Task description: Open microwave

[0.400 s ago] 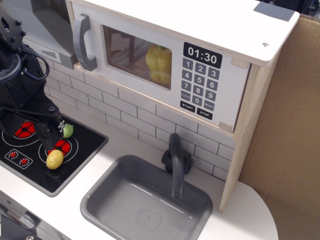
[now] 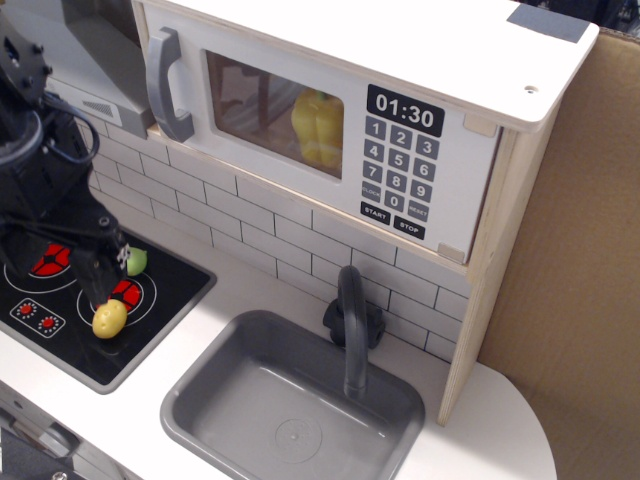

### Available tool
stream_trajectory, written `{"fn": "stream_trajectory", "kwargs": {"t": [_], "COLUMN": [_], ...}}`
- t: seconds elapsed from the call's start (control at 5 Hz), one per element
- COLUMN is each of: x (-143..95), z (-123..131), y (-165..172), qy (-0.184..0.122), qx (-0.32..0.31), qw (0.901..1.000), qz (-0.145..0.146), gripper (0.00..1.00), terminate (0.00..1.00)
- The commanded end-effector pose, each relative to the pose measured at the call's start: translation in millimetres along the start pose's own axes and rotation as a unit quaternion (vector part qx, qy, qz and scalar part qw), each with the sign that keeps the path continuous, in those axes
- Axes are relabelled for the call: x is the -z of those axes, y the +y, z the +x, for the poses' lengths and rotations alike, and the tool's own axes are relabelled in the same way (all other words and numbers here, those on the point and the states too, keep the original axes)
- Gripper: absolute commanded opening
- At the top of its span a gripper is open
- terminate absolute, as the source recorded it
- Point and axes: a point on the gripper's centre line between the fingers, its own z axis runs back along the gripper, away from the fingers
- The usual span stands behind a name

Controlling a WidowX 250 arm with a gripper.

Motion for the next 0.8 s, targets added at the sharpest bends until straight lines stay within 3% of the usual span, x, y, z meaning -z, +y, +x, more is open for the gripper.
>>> {"fn": "stream_trajectory", "kwargs": {"t": [0.0, 0.6], "x": [-14.5, -6.8], "z": [59.4, 129.8], "y": [24.3, 28.1], "qy": [-0.039, -0.068], "qx": [0.0, 0.031], "qw": [0.9991, 0.9971], "qz": [-0.015, -0.011], "gripper": [1.0, 1.0], "terminate": [0.0, 0.0]}}
